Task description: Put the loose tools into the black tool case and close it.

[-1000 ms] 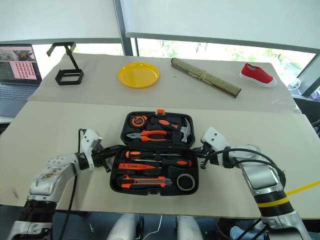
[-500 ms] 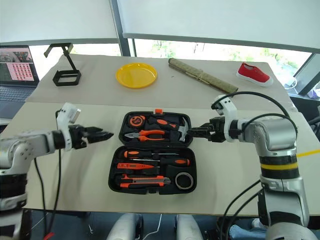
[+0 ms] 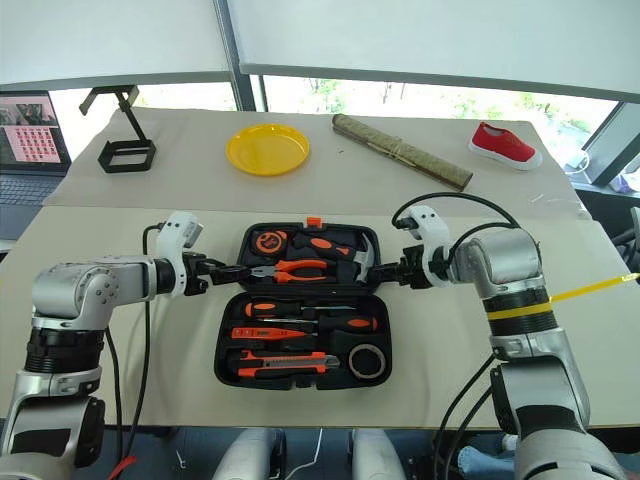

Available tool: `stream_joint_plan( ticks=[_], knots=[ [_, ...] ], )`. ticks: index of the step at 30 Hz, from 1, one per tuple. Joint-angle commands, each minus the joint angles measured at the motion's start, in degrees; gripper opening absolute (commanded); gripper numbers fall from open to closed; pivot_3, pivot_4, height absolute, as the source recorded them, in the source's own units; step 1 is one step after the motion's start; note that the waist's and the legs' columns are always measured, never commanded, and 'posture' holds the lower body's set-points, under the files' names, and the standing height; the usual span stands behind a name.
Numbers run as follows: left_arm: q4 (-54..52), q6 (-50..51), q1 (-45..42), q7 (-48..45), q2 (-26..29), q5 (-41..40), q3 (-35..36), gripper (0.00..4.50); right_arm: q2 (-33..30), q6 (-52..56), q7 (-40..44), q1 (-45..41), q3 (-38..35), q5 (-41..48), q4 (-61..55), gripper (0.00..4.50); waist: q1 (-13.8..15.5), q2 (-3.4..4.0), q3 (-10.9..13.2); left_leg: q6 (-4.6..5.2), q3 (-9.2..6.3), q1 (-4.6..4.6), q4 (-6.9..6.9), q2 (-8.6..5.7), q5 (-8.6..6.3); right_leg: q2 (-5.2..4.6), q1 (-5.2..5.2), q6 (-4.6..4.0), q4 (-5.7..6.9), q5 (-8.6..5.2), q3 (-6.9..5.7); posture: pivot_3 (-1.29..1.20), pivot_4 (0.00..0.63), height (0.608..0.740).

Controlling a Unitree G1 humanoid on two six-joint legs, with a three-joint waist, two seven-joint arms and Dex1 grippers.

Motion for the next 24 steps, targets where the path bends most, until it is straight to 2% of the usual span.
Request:
stream_joint_plan(
  ticks=[1,4,5,6,8,11,15,17,19,21,24],
  knots=[
    [-1.2,1.1,0.0,0.0,0.8,0.0,-0.3,2.61,-0.5,-0.6,-0.7,-0.7,1.3,-1.2,1.1,2.13,0.0,0.0,0.0,0.0,0.0,0.01,0.02,0.0,0.0,0.0,0.01,0.0,0.0,0.0,0.0,0.0,0.15,0.74],
    [-1.2,1.2,0.1,0.3,0.1,-0.2,-0.2,1.4,-0.4,0.7,-0.9,-1.0,2.0,-1.4,2.4,1.08,0.0,0.0,0.0,0.0,0.0,0.15,0.05,0.0,0.0,0.0,0.15,0.0,0.02,0.0,0.0,0.0,0.15,0.74],
    [-1.2,1.2,0.1,0.3,0.0,-0.2,-0.2,1.18,-0.1,1.2,-1.2,-1.2,1.7,-1.3,2.9,0.89,0.0,0.0,0.0,0.0,0.01,0.23,0.05,0.0,0.0,0.0,0.22,0.0,0.02,0.0,0.0,0.0,0.15,0.74],
    [-1.2,1.2,0.1,0.4,-0.2,-0.3,-0.1,0.67,0.2,1.8,-1.4,-1.3,1.3,-1.1,3.4,0.41,0.0,-0.02,0.0,0.0,0.01,0.31,0.05,0.0,0.0,0.0,0.3,0.0,0.01,0.0,0.0,0.0,0.15,0.74],
    [-1.1,0.6,0.5,0.5,-0.8,-0.5,0.2,0.11,0.9,3.8,-1.9,-1.6,0.2,-0.5,5.1,0.0,0.0,-0.05,0.0,0.0,0.01,0.44,0.05,0.0,0.0,0.0,0.43,0.0,0.01,0.0,0.01,0.0,0.15,0.74],
    [-0.8,-0.3,1.2,0.8,-1.5,-0.6,0.8,0.05,0.7,2.7,-1.6,-1.0,1.2,-1.1,4.7,0.0,0.0,-0.05,0.0,0.0,0.0,0.74,0.04,0.0,-0.01,0.01,0.79,0.01,-0.05,-0.01,-0.01,0.0,0.15,0.74],
    [-0.8,-5.2,2.4,0.6,-3.8,-1.6,4.4,0.05,4.0,-2.3,-2.0,-0.9,-4.7,1.1,2.5,0.0,0.0,-0.05,0.0,0.03,-0.01,0.9,0.02,0.01,-0.03,0.01,0.97,0.03,-0.1,-0.02,-0.02,0.0,0.15,0.74],
    [-2.0,-9.9,3.6,-2.0,-5.1,-3.5,7.3,0.05,3.8,-9.0,0.8,0.2,-6.1,2.0,-1.3,0.0,-0.1,-0.05,0.0,0.02,-0.02,0.9,0.03,0.02,-0.03,0.02,0.97,0.02,-0.07,-0.01,-0.01,0.0,0.15,0.74],
    [-3.5,-16.0,6.0,-5.4,-4.0,-2.7,7.2,0.05,1.9,-17.2,3.8,3.1,-5.4,0.9,-6.0,0.0,-0.1,-0.04,0.0,0.01,-0.01,0.83,0.04,0.03,-0.02,0.03,0.9,0.02,-0.06,-0.01,0.0,0.0,0.15,0.74],
    [-4.7,-24.4,8.9,-9.2,-3.0,-1.0,6.8,0.05,-2.5,-30.7,8.6,8.1,-1.6,-3.6,-10.6,0.0,-0.1,-0.02,0.1,-0.01,-0.01,0.46,0.06,0.01,-0.01,0.01,0.5,0.02,0.0,-0.01,0.02,0.0,0.15,0.74],
    [-4.7,-36.7,12.0,-13.4,-2.6,1.3,7.4,0.05,-5.8,-44.7,11.9,14.8,-0.3,-7.1,-14.0,0.0,0.3,0.01,0.1,-0.03,0.01,-0.11,0.1,-0.02,0.0,-0.03,-0.08,0.07,0.01,0.04,0.05,0.0,0.15,0.74]
  ],
)
